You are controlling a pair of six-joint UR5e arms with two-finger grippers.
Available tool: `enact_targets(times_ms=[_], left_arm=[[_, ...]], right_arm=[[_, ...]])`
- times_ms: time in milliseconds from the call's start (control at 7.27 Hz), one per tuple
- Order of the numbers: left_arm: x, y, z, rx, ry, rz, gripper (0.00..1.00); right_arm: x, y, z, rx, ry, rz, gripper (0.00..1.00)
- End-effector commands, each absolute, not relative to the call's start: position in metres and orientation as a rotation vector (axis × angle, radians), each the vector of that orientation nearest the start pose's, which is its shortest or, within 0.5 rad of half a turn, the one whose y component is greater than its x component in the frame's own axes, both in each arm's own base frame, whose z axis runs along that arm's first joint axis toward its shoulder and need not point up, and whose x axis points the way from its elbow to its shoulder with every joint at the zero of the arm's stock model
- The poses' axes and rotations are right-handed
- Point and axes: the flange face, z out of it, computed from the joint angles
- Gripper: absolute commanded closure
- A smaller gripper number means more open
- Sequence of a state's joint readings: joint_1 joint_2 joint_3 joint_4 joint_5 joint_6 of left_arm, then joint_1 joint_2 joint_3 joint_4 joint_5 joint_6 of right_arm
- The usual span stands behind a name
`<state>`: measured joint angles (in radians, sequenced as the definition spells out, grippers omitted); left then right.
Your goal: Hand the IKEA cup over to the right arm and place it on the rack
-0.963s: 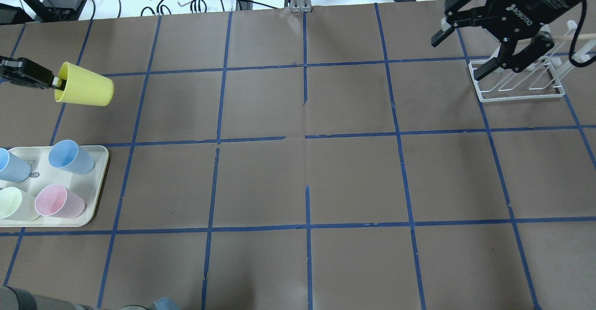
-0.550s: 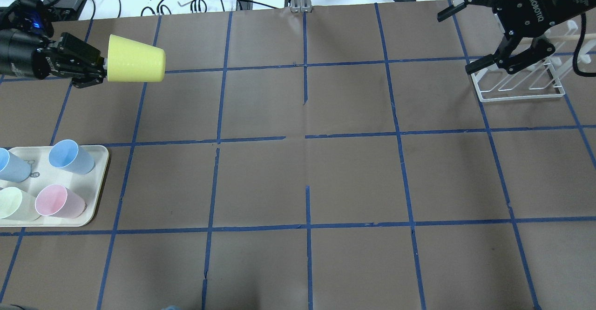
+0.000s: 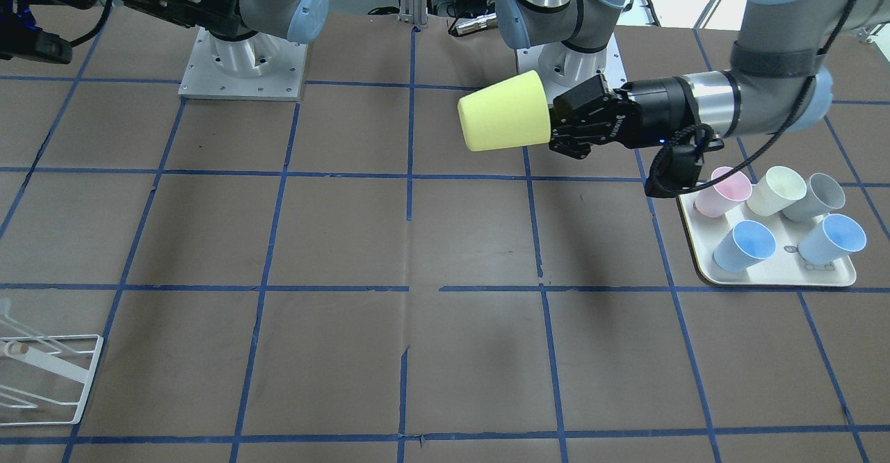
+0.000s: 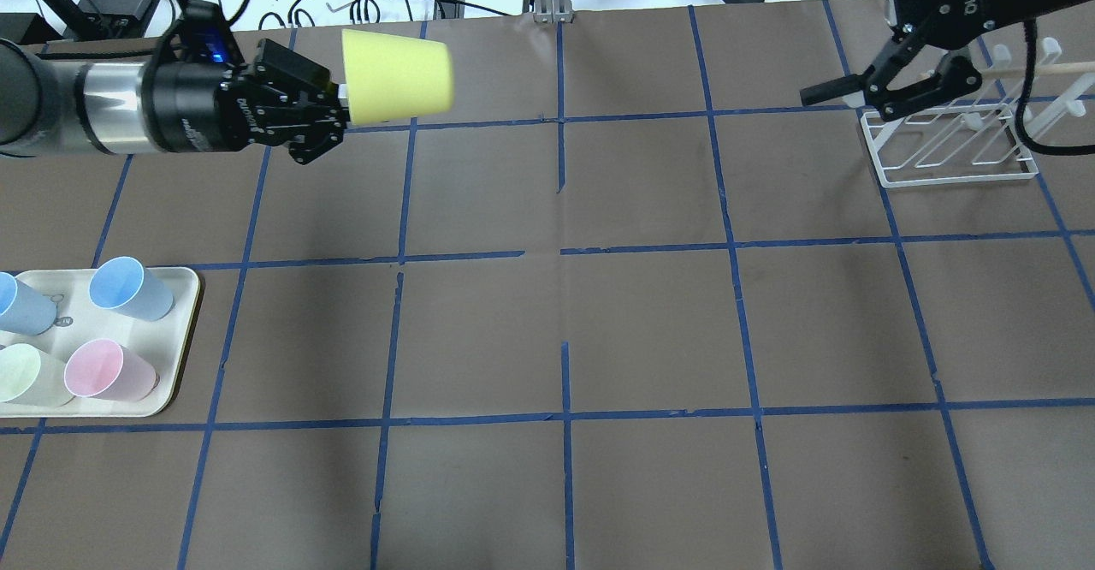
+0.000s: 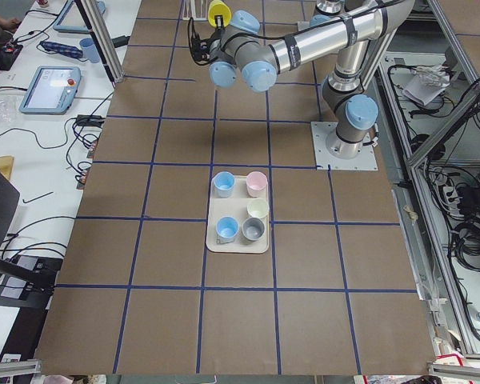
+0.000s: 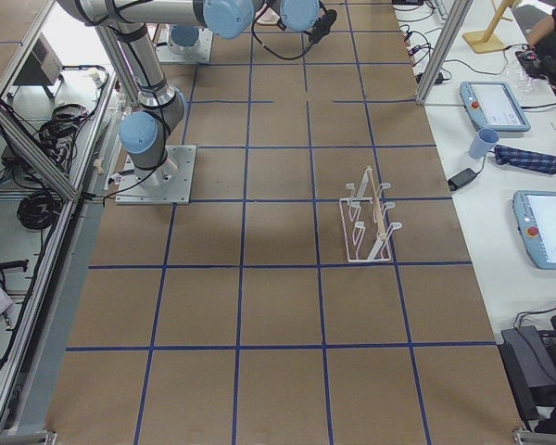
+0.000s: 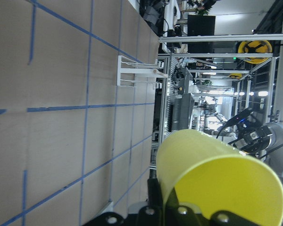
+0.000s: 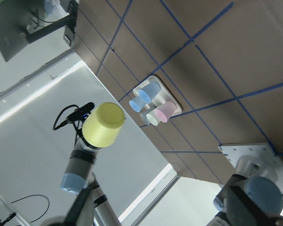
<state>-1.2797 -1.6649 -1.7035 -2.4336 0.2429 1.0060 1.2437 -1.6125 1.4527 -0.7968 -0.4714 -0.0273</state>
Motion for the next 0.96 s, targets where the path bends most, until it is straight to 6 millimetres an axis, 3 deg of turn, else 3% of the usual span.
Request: enact_targets(times_ms=[0, 138, 412, 688, 825], left_arm=[[-0.117, -0.467, 0.402, 0.199, -1.632, -0.058, 1.0], [-0.124, -0.459, 0.406, 0.198, -1.622, -0.04, 1.0], [-0.147, -0.44, 0.412, 0.21, -1.594, -0.033, 1.0], [-0.197, -0.426, 0.428, 0.207, -1.534, 0.008, 1.0], [-0.2, -0.422, 0.429, 0.208, -1.528, 0.014, 1.0]], right_arm=[[0.093, -0.472, 0.552, 0.66, 1.812, 0.44, 0.0], [0.094, -0.47, 0.55, 0.66, 1.811, 0.442, 0.0], [0.117, -0.469, 0.537, 0.629, 1.814, 0.495, 0.0], [0.123, -0.479, 0.516, 0.764, 1.602, 0.554, 0.0], [0.126, -0.476, 0.507, 0.838, 1.576, 0.628, 0.0]])
